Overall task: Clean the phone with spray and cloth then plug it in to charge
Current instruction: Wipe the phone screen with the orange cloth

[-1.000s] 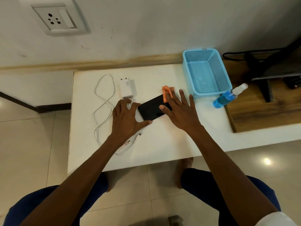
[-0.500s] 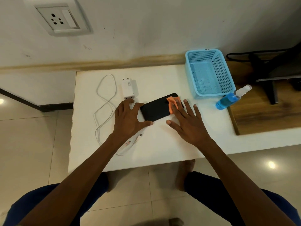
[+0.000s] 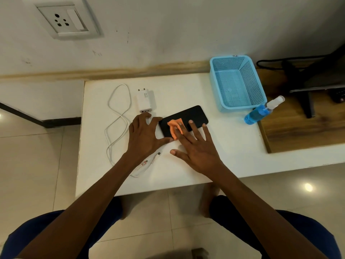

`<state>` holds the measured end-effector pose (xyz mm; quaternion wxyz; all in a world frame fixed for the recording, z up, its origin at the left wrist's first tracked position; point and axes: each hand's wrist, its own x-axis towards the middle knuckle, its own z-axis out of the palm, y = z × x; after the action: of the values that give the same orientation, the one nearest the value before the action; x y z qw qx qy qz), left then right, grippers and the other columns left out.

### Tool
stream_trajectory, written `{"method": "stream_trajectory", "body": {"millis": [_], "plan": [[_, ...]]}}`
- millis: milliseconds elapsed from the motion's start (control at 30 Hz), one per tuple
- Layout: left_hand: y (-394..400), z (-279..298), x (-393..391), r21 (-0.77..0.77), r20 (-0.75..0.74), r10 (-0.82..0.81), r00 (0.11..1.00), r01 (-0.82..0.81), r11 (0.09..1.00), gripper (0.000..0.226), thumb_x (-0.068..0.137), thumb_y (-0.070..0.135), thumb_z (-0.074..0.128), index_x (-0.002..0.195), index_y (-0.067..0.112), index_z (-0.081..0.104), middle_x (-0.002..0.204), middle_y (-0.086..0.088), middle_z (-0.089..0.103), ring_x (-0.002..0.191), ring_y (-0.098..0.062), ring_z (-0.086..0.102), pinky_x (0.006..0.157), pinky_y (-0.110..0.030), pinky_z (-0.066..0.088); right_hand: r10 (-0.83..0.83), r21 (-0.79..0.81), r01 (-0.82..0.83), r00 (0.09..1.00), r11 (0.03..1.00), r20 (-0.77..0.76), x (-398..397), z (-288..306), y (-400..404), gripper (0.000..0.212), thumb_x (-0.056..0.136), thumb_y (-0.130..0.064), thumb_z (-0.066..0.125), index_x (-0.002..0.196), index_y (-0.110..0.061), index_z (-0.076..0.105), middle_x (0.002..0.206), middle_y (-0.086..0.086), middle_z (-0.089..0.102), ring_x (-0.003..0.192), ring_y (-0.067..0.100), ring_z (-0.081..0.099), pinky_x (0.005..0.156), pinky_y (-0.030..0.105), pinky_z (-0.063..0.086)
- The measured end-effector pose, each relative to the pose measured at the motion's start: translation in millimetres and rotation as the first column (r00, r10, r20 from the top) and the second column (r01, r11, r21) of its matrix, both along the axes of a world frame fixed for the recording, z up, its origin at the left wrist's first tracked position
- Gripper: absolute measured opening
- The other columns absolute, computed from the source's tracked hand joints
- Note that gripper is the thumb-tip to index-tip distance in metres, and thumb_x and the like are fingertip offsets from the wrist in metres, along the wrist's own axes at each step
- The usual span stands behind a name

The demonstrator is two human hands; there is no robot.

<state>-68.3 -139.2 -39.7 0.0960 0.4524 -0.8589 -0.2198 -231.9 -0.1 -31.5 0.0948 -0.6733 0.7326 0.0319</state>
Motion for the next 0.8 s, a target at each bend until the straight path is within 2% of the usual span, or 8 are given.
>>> {"method": "stream_trajectory", "body": {"millis": [100,233,400,500,600,667,700,800], "plan": [[-1,0,-1,0.012,-0.005,0.012,1.0,-0.012,1.0,0.084,0.064,0.07,0.076,0.134,0.029,0.054,0.142,-0.008,0.042,0.136,-0.029,0.033,0.111,-0.044,0.026,-0.125,-0.002,0.125,0.991,0.992,-0.055,-18,-2,5,0.082,0.092,-0.076,0.004,0.159,-0.028,-0.002,0.167,-0.003,-0.004,0.154,0.027,-0.002,0.12,0.059,0.006],[-2,1,-4,0.02,0.018,0.012,1.0,-0.013,1.0,0.083,0.064,0.067,0.078,0.135,0.029,0.054,0.144,-0.009,0.041,0.138,-0.029,0.032,0.112,-0.045,0.025,-0.264,-0.022,0.263,0.962,0.965,-0.071,-38,0,6,0.079,0.094,-0.074,0.006,0.158,-0.03,-0.006,0.167,-0.005,-0.004,0.154,0.026,0.0,0.121,0.057,0.005],[-2,3,-5,0.041,0.002,0.003,1.0,-0.003,0.999,0.083,0.064,0.064,0.079,0.134,0.029,0.054,0.144,-0.009,0.041,0.138,-0.029,0.031,0.112,-0.044,0.023,-0.263,-0.035,0.264,0.964,0.964,0.037,-29,0,-5,0.08,0.093,-0.073,0.006,0.158,-0.028,-0.003,0.167,-0.002,-0.005,0.154,0.024,-0.005,0.123,0.052,0.002],[-1,2,-4,0.026,-0.001,-0.002,1.0,0.002,1.0,0.084,0.064,0.067,0.078,0.134,0.028,0.055,0.143,-0.009,0.041,0.137,-0.03,0.032,0.111,-0.044,0.025,-0.146,-0.031,0.149,0.987,0.988,0.064,-13,0,-14,0.08,0.093,-0.073,0.004,0.159,-0.027,0.003,0.167,-0.001,-0.001,0.154,0.026,-0.002,0.122,0.055,0.006],[-1,2,-3,-0.005,0.014,-0.007,1.0,0.007,1.0,0.084,0.065,0.071,0.075,0.135,0.028,0.054,0.143,-0.012,0.042,0.136,-0.032,0.034,0.109,-0.046,0.028,0.0,-0.039,0.002,0.999,0.999,0.033,5,-1,-20,0.077,0.096,-0.071,0.011,0.159,-0.025,0.014,0.167,0.0,0.008,0.154,0.027,0.003,0.121,0.057,0.011],[-1,2,-2,-0.009,0.025,-0.009,1.0,0.009,1.0,0.085,0.066,0.073,0.073,0.136,0.028,0.053,0.143,-0.013,0.041,0.136,-0.033,0.034,0.108,-0.047,0.028,0.016,-0.05,-0.016,1.0,0.999,-0.005,4,1,-22,0.077,0.097,-0.07,0.01,0.158,-0.024,0.021,0.166,0.001,0.016,0.153,0.029,0.009,0.12,0.057,0.012],[-1,2,-2,-0.007,0.028,-0.012,1.0,0.012,1.0,0.086,0.066,0.074,0.072,0.136,0.028,0.053,0.144,-0.012,0.041,0.136,-0.033,0.034,0.109,-0.047,0.028,-0.004,-0.051,0.003,1.0,0.999,-0.018,-1,3,-22,0.077,0.096,-0.071,0.008,0.157,-0.026,0.019,0.165,0.0,0.017,0.153,0.03,0.01,0.12,0.057,0.011],[-1,2,-2,0.005,0.022,-0.004,1.0,0.004,1.0,0.085,0.065,0.072,0.074,0.136,0.029,0.053,0.145,-0.01,0.04,0.137,-0.031,0.032,0.111,-0.046,0.026,-0.148,-0.034,0.147,0.989,0.988,-0.025,-25,6,-24,0.076,0.092,-0.074,0.0,0.157,-0.034,-0.003,0.167,-0.005,0.005,0.154,0.029,0.003,0.121,0.058,0.006]]}}
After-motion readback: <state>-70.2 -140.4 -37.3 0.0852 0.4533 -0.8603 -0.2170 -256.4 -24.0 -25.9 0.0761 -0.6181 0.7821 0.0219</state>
